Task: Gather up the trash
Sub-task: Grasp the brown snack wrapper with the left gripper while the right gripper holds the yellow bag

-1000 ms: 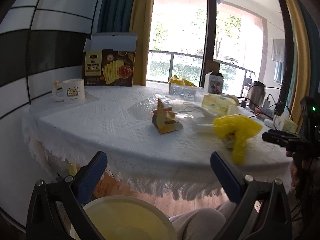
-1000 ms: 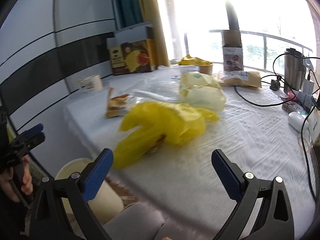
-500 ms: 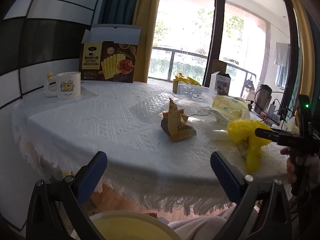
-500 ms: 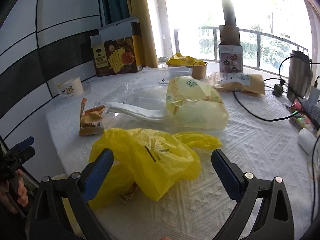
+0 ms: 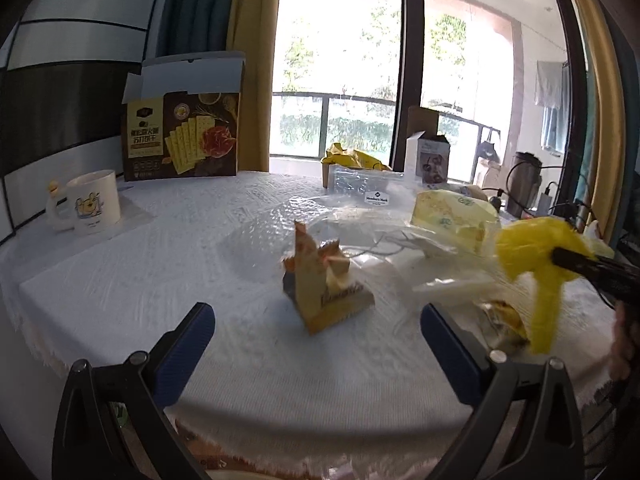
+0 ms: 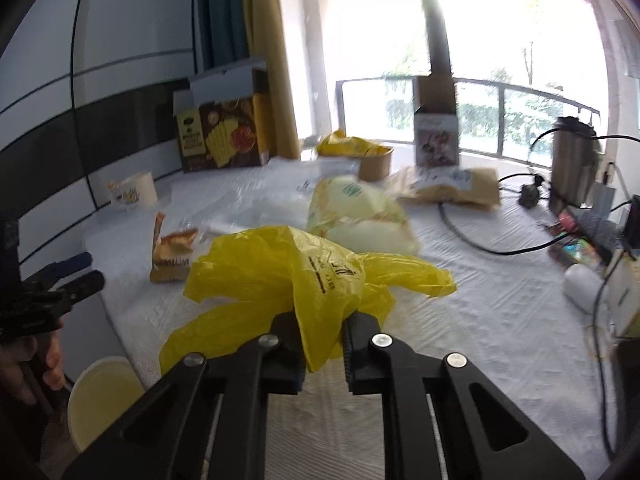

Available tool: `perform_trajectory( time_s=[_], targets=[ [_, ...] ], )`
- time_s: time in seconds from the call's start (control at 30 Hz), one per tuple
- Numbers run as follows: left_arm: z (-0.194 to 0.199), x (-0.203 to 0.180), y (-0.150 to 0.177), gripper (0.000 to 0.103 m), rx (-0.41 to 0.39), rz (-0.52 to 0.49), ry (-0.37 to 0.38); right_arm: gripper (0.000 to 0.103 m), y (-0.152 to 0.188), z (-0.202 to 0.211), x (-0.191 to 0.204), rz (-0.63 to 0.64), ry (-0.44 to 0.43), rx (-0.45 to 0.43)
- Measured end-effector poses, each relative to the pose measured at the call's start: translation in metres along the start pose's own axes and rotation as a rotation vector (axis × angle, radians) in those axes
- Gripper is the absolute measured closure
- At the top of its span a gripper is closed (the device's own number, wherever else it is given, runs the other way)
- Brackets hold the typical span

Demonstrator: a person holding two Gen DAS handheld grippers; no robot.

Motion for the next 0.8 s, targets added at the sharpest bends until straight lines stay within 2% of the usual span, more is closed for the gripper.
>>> perform_trajectory(
  time_s=[0.1, 0.23, 0.3, 0.4, 0.5, 0.57, 0.63, 0.67, 0.8],
  targets=[
    [-0.021, -0.003, -0.011, 0.002, 0.022, -0.004, -0.011, 0.09, 0.0, 0.011, -0.012, -0.021, 0.005, -0.02],
    [-0.05, -0.002, -0.017, 0.009, 0.094, 0.021, -0.016, 0.09, 0.001, 0.022, -0.024, -0.038, -0.006, -0.037],
    [-0.058, 0.001, -0.018, 0.009, 0.102, 0.052, -0.052, 0.09, 0.002, 0.027, -0.028, -0.044, -0.018, -0.048],
    [-0.07, -0.002, -0.02, 0.011, 0.122, 0.055, -0.065, 0.09, 0.004, 0.031, -0.033, -0.052, -0.032, -0.056],
    [-0.083, -0.006, -0.017, 0.019, 0.168, 0.072, -0.038, 0.09, 0.007, 0.032, -0.037, -0.058, -0.038, -0.056],
    [-0.095, -0.008, -0.013, 0.021, 0.212, 0.073, -0.006, 0.09, 0.008, 0.034, -0.038, -0.059, -0.042, -0.06],
    [-0.105, -0.009, -0.004, 0.026, 0.248, 0.074, -0.003, 0.09, 0.009, 0.036, -0.04, -0.057, -0.045, -0.063],
    [-0.104, -0.012, -0.005, 0.035, 0.227, 0.049, -0.02, 0.09, 0.009, 0.037, -0.04, -0.057, -0.047, -0.062],
    [-0.103, -0.023, 0.001, 0.052, 0.218, -0.014, -0.02, 0.09, 0.013, 0.042, -0.04, -0.049, -0.053, -0.067]
  ],
)
Point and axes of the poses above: each gripper's, at about its wrist camera, not at the fingertips, and z roughly against the way its jaws point, x to its left, y to its underside, the point moved 4 cm from there along -z, roughly the way its jaws point, and after that the axes turned 1 degree about -x, right-handed, at the moved point
